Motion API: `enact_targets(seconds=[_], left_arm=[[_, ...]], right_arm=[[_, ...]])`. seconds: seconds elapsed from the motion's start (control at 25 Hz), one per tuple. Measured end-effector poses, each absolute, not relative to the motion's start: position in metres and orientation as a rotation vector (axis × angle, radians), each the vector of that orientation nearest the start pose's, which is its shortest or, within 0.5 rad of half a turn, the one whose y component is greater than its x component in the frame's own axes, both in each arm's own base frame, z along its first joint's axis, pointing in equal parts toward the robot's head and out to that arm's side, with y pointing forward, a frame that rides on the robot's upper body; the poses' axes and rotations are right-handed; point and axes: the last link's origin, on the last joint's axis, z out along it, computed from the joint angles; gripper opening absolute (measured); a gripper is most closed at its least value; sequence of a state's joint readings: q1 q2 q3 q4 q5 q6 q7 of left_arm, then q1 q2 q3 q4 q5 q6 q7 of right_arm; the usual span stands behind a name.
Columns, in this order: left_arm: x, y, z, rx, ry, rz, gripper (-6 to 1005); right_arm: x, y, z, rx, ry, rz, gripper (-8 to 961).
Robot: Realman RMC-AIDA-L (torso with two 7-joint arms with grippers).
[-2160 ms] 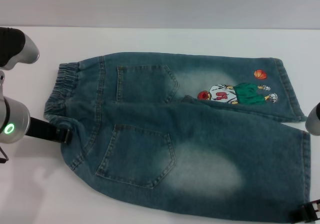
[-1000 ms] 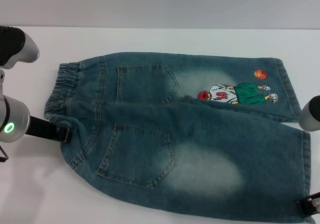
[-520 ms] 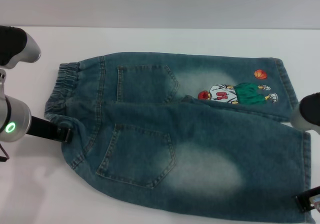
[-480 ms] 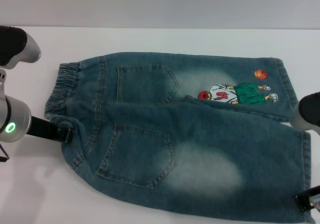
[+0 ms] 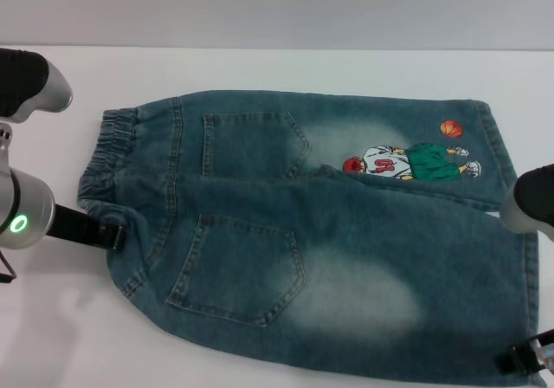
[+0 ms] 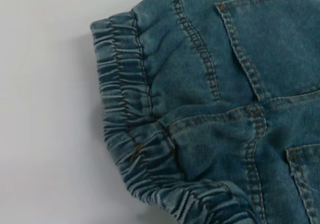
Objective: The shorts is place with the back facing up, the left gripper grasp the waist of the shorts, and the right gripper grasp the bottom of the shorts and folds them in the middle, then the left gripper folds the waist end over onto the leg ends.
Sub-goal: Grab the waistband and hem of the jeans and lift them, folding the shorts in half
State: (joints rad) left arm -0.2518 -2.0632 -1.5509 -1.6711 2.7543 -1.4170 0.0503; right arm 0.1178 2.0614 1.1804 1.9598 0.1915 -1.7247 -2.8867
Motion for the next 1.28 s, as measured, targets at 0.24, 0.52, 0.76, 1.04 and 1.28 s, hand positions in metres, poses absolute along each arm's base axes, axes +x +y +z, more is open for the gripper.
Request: enact_targets(seconds=[0.24, 0.52, 0.76, 1.04, 1.28], left_arm=[[-0.220, 0.309, 0.018, -2.080, -1.305, 0.330, 209], [-0.218, 0.309, 0.018, -2.074, -1.309, 0.319, 209], [-0.217, 0.309, 0.018, -2.075, -1.309, 0.313, 209], [-0.211, 0.309, 0.018, -2.098, -1.312, 0.277, 210], [-0.209, 0.309, 0.018, -2.113, -1.324, 0.256, 210]], right_arm=[[0.202, 0.222, -0.006, -1.995, 1.371, -0.669, 556], [0.204, 0.222, -0.007, -1.991, 1.376, -0.683, 639], [0.205, 0.223, -0.007, -1.986, 1.380, -0.684, 639], [0.206, 0.224, -0.008, -1.982, 1.384, -0.685, 640], [0.208, 0.224, -0.008, -1.980, 1.388, -0.691, 640]])
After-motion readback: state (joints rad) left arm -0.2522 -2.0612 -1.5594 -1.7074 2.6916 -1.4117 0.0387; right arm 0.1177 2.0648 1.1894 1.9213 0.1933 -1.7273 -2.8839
